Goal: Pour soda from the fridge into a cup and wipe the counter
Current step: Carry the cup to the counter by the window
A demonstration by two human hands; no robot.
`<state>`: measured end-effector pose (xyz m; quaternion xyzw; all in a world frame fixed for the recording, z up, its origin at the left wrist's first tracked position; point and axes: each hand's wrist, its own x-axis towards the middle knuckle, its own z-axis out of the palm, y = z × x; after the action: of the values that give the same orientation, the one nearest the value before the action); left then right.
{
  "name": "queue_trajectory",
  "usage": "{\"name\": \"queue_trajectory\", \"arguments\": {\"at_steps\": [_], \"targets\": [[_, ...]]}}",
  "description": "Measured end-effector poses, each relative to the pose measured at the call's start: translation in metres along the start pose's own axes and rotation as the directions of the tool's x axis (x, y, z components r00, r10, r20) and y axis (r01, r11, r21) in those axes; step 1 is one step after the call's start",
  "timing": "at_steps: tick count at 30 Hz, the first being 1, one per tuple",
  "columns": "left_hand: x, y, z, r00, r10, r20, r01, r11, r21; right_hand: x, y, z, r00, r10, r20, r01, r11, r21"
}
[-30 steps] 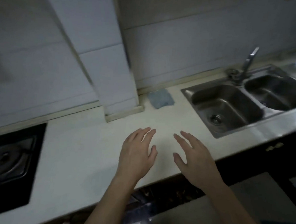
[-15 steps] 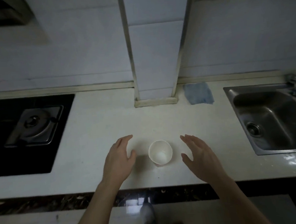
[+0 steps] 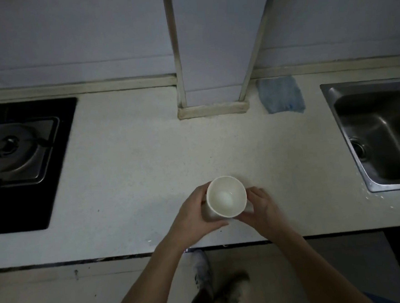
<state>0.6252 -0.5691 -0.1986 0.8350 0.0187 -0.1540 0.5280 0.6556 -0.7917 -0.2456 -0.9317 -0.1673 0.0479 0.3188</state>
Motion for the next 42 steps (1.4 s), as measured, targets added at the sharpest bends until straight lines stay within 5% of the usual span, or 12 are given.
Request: {"name": "queue_trajectory", "arguments": {"at_steps": [7, 12, 15, 30, 42], "targets": [[0.009, 0.009, 0.009, 0.998, 0.04, -0.057, -0.043, 0.997, -0.07, 0.0, -0.006, 0.021, 0.998, 0.024, -0.063, -0.022, 0.999, 0.038], [0.009, 0.014, 0.003, 0.995, 0.054, -0.086, -0.062, 0.994, -0.086, 0.002, -0.019, 0.018, 0.983, -0.117, -0.139, 0.121, 0.992, 0.023], [0.008, 0.027, -0.006, 0.992, 0.073, -0.102, -0.083, 0.992, -0.098, 0.004, -0.023, 0.008, 0.995, 0.02, -0.101, -0.006, 0.991, 0.136], [-0.005, 0.175, -0.048, 0.916, 0.292, -0.274, -0.337, 0.932, -0.132, 0.023, -0.097, -0.131, 0.947, 0.037, -0.32, 0.041, 0.972, 0.232], [-0.006, 0.227, -0.004, 0.883, 0.456, -0.109, -0.467, 0.873, -0.137, -0.031, -0.082, -0.181, 0.885, 0.143, -0.443, -0.07, 0.982, 0.177]]}}
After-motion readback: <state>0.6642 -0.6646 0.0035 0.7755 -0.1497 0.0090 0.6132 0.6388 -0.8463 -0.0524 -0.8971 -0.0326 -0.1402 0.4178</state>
